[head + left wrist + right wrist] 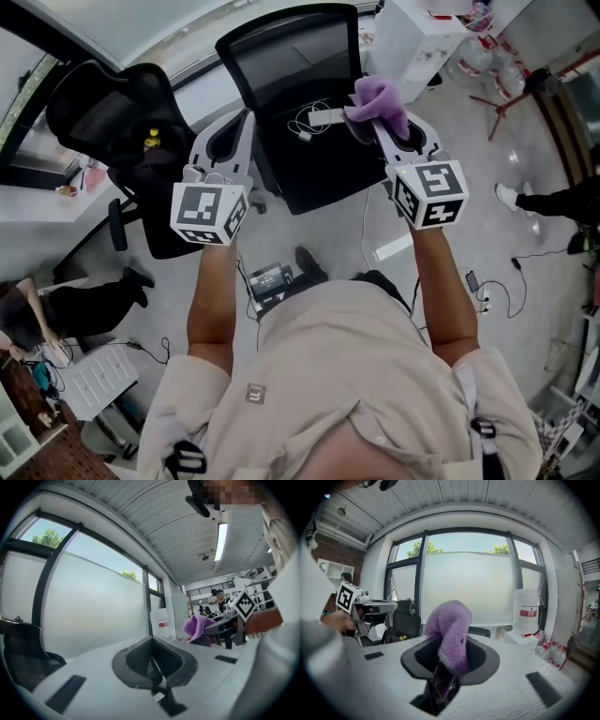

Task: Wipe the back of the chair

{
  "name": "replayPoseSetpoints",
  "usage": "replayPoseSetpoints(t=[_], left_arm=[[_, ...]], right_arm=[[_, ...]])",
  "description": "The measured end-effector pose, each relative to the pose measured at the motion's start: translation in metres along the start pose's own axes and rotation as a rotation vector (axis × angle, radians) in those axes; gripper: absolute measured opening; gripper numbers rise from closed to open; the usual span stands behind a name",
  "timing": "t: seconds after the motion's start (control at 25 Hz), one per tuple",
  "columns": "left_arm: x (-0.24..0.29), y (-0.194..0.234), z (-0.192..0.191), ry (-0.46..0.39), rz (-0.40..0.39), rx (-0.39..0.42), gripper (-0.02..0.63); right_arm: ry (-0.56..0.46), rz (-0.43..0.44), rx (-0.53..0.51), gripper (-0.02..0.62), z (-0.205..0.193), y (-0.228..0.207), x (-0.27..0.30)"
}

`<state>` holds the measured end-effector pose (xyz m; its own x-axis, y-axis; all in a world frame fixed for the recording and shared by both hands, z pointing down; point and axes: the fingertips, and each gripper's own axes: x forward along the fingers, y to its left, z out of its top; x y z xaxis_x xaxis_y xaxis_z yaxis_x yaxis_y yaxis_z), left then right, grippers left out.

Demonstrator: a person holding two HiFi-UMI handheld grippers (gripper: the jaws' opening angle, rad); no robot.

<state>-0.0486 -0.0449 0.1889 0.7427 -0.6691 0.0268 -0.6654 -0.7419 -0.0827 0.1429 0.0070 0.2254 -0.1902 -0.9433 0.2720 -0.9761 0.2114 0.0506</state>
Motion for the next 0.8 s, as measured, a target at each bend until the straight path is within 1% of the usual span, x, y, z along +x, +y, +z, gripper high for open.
replayPoseSetpoints(t=[0.2, 0.4, 0.64, 0.8], left_arm=[[0.002, 0.031, -0.006, -0.004, 0.017, -0.011, 0.006], [0.008, 0.05, -0.01, 0.004, 0.048, -0.012, 0.006], [0.014, 0.066, -0.016, 0.02, 0.11, 0.006, 0.006], [0.022, 0.078, -0.02, 0.034, 0.153, -0.001, 0.006]], right_arm=[[-0.002, 0.005, -0.011, 0.089, 0.009, 0.008, 0.031], [-0.006, 0.027, -0.019, 0.089, 0.016, 0.003, 0.06], [-0.02, 0.087, -0.027, 0.089, 0.021, -0.005, 0.1], [-0.015, 0.133, -0.042, 0.089, 0.026, -0.009, 0.133]])
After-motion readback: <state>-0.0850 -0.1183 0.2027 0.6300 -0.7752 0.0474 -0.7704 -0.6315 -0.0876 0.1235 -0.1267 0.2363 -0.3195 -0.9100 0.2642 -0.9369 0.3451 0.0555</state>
